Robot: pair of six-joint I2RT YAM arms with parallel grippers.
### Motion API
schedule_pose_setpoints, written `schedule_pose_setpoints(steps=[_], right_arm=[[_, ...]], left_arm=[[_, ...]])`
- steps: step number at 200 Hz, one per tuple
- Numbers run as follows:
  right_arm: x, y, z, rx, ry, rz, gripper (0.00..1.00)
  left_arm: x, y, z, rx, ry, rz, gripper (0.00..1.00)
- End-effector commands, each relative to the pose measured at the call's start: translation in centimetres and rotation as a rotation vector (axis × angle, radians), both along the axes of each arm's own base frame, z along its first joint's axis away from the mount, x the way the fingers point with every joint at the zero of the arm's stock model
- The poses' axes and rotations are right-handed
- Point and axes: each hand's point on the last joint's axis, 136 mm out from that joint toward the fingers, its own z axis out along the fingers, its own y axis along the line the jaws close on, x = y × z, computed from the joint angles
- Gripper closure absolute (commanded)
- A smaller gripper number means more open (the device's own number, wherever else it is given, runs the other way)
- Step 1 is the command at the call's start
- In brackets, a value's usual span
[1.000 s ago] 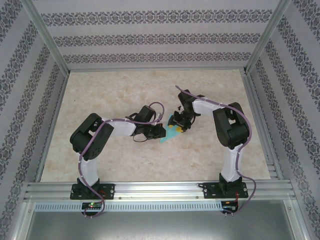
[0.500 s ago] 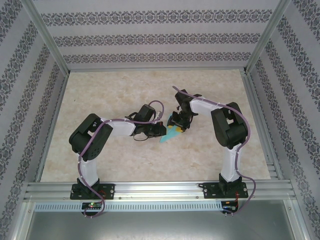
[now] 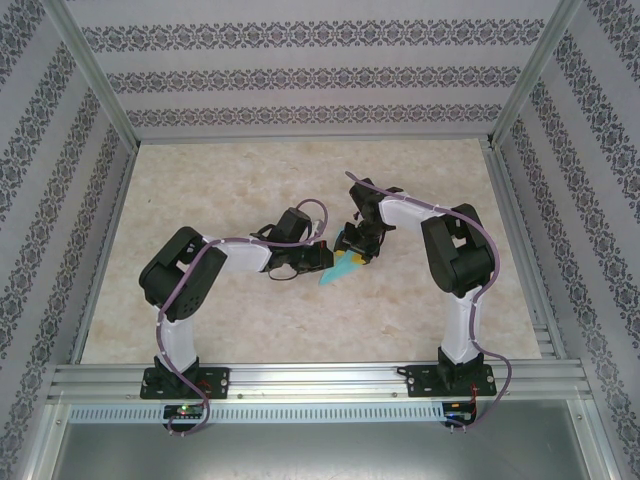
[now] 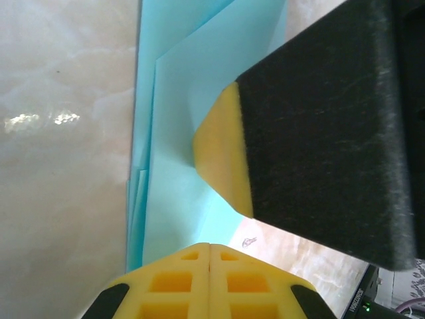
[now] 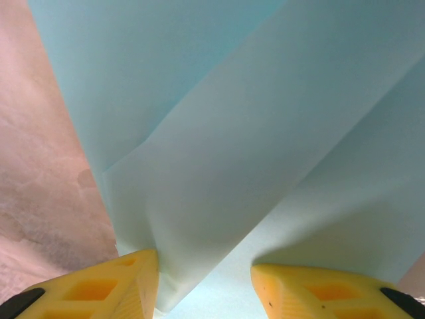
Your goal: Fold a paper plane with a square sheet of paper (pick it up from the middle)
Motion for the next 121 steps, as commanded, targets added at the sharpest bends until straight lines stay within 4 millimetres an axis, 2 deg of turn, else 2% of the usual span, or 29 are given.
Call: schedule_pose_setpoints(steps=[1,43,121], right_arm=[[-5.2,-7.6,-12.4,-0.396,0.152,0.042,0.52],[-5.2,-7.6,-12.4,-0.393,0.154,0.041,0.52],[-5.6,-8.0,-12.7,-0.416,0.162,0.051,0.53]], left_arm=[[0.5,0.0,-0.7,0.019,0.003,0.017,0.94],[0.2,0.6,-2.2,0.065,0.033,0.027,0.97],[-0.5,1.4,-3.5,0.120,0.073,0.024,0.98]])
